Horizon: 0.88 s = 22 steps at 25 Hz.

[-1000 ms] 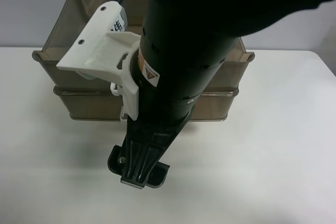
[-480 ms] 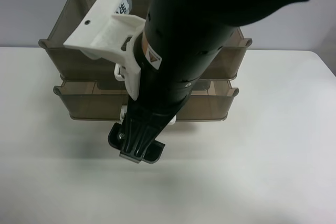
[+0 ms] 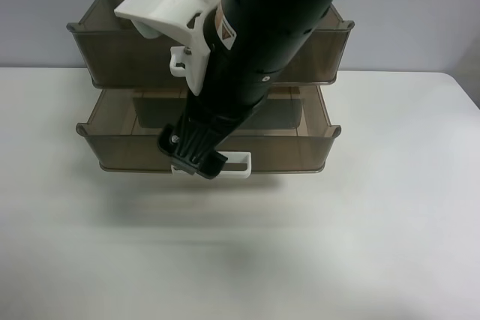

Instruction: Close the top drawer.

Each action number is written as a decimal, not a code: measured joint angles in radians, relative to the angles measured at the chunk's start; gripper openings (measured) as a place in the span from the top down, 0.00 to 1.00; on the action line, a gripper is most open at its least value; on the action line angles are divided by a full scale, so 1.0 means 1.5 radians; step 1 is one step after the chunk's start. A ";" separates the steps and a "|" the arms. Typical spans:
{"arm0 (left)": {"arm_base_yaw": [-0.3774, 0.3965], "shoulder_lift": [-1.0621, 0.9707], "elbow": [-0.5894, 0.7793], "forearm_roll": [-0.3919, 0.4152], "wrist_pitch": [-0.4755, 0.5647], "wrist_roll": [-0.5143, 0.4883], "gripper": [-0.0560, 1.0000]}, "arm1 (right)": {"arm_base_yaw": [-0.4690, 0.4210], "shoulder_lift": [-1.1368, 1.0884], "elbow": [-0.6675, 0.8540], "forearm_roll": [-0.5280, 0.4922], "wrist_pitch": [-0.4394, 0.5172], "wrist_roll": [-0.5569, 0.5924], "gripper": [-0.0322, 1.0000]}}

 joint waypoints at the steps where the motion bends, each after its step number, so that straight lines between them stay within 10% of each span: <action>1: 0.000 0.000 0.000 0.000 0.000 0.000 0.01 | -0.004 0.008 -0.012 -0.001 0.000 -0.002 0.01; 22: 0.000 0.000 0.000 0.000 0.000 0.000 0.01 | -0.110 0.131 -0.184 0.029 -0.006 -0.061 0.01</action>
